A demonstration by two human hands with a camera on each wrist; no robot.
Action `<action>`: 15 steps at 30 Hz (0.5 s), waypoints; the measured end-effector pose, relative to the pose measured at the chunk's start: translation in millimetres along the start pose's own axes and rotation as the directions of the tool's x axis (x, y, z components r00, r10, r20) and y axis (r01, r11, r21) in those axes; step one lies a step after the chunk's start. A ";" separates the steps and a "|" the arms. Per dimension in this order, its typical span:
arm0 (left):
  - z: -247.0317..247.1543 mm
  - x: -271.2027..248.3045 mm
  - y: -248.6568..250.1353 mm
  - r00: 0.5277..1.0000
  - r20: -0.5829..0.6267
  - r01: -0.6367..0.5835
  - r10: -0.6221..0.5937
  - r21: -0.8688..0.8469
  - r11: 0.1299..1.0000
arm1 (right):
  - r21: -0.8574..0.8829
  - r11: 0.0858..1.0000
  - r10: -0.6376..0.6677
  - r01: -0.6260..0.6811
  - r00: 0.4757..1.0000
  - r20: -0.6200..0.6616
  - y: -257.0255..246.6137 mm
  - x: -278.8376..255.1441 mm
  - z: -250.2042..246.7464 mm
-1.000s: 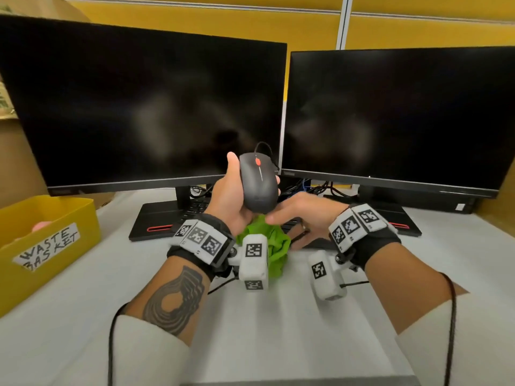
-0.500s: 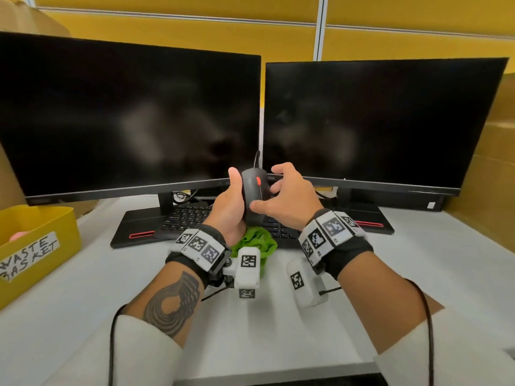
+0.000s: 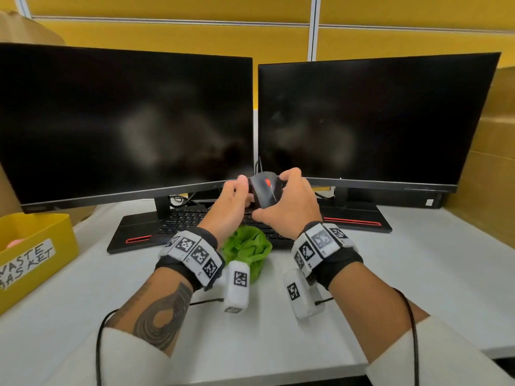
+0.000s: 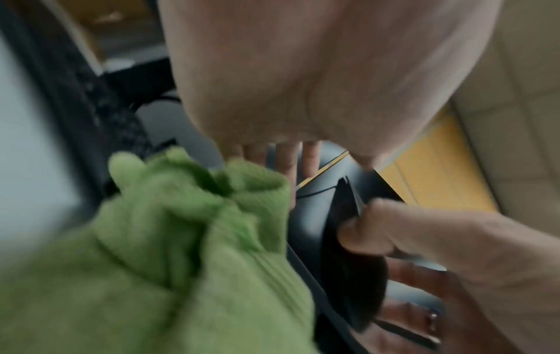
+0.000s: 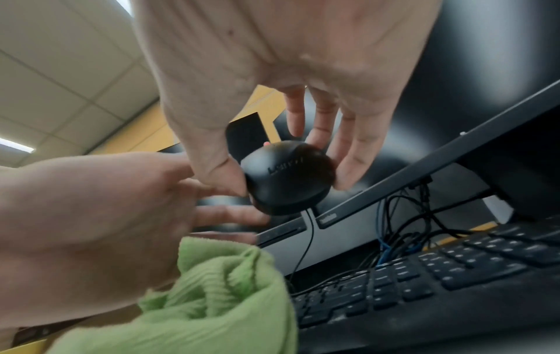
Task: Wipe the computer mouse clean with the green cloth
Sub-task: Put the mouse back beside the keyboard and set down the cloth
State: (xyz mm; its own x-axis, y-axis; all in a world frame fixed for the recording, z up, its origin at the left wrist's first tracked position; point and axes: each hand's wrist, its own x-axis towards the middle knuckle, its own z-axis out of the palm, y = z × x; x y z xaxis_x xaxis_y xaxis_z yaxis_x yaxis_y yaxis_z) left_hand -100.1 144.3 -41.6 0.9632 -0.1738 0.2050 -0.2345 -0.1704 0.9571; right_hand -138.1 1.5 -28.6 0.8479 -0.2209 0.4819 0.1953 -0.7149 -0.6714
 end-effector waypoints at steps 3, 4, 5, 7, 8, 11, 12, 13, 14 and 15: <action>-14.9 -1.2 -6.2 0.989 0.138 -0.112 0.060 0.404 0.908 | -0.033 0.999 0.029 -0.029 1.000 -0.005 16.5 4.3 -10.2; -19.5 -1.6 -9.0 0.973 0.232 -0.118 0.000 0.497 0.859 | -0.059 0.997 0.050 -0.049 0.999 0.012 21.5 6.0 -14.0; -22.4 -2.3 -12.0 0.945 0.316 -0.134 -0.078 0.595 0.793 | -0.087 0.993 0.079 -0.076 0.996 0.030 26.7 7.8 -17.3; -23.2 -3.2 -16.8 0.906 0.389 -0.179 -0.164 0.705 0.686 | -0.116 0.985 0.133 -0.126 0.990 0.055 36.4 11.2 -23.4; -22.0 -2.3 -18.8 0.911 0.381 -0.184 -0.161 0.722 0.667 | -0.116 0.983 0.151 -0.143 0.987 0.060 41.1 12.9 -26.6; -17.2 3.0 -21.3 0.944 0.316 -0.180 -0.098 0.739 0.649 | -0.167 0.969 0.200 -0.182 0.975 0.094 54.6 19.2 -36.6; -15.9 5.6 -21.7 0.950 0.299 -0.176 -0.087 0.746 0.642 | -0.197 0.959 0.229 -0.205 0.967 0.111 58.7 21.8 -40.7; -14.5 7.5 -21.9 0.955 0.287 -0.174 -0.079 0.754 0.634 | -0.221 0.946 0.266 -0.235 0.956 0.121 62.7 24.8 -45.3; -13.7 9.3 -22.2 0.959 0.275 -0.171 -0.074 0.764 0.622 | -0.242 0.932 0.304 -0.269 0.945 0.122 67.0 28.2 -49.8; -13.1 10.1 -22.4 0.961 0.267 -0.169 -0.068 0.769 0.617 | -0.263 0.918 0.336 -0.297 0.934 0.118 71.5 31.6 -54.2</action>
State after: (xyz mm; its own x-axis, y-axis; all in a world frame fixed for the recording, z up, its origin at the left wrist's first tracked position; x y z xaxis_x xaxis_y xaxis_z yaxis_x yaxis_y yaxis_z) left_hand -83.4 159.1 -58.3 0.9070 -0.4140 0.0774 -0.4088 -0.8212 0.3982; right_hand -124.0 -92.6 -30.9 0.9161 -0.3684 0.1583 -0.2022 -0.7653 -0.6111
